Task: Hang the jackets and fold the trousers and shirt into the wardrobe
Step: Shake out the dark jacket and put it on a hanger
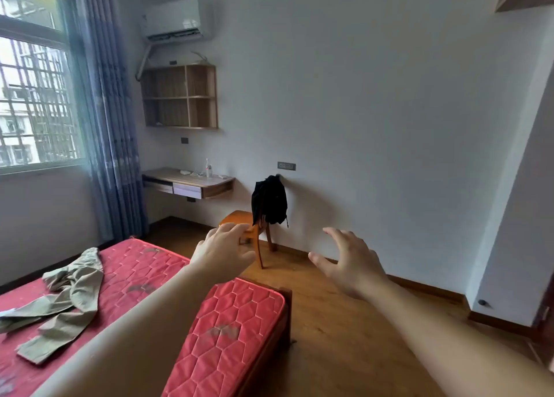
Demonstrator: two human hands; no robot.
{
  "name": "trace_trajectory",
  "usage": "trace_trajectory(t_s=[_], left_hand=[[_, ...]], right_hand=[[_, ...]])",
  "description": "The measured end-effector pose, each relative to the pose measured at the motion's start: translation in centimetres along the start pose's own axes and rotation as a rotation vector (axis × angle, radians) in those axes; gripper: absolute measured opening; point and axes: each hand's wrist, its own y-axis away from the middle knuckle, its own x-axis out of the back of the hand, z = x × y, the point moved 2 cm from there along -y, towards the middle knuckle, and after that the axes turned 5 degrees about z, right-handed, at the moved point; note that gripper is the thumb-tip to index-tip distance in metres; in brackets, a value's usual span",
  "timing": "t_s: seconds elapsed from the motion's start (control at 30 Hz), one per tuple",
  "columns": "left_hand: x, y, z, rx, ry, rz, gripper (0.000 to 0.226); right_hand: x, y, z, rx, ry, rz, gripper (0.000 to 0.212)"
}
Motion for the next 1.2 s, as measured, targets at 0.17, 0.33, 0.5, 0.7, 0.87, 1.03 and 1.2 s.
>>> trace_trajectory(t_s=[0.17, 0.33, 0.5, 0.7, 0.87, 1.03, 1.2], left_hand=[[-4.3, -11.1, -2.2, 0.061, 0.03, -0.034, 0.071], [-8.4, -20.4, -1.9, 0.054, 0.034, -0.038, 0.07], [-13.7, -28.1, -0.8, 0.039, 0.032, -0.057, 0.069], [-21.5, -38.7, 0.7, 0.089, 0.046, -0.062, 0.069], [-27.6, -48.2, 2.8, 0.171, 0.009, -0.072, 0.069], [-31.6, -57.4, 5.0, 0.189, 0.001, -0.06, 0.069], [-34.6, -65.3, 4.6, 0.221, -0.008, -0.039, 0.069]], right_hand=[[-4.4, -11.5, 2.6, -0.014, -0.016, -0.04, 0.065], [-7.8, -20.3, 6.5, -0.03, 0.02, -0.061, 0.066], [-11.5, -28.0, 11.5, 0.026, 0.012, -0.093, 0.066], [-16.2, -39.6, 20.7, 0.064, 0.022, -0.135, 0.069], [-19.6, -49.6, 29.2, 0.028, -0.03, -0.187, 0.068], [-22.2, -59.1, 33.7, -0.002, -0.122, -0.279, 0.072], [-25.2, -67.4, 35.8, -0.002, -0.247, -0.316, 0.073]])
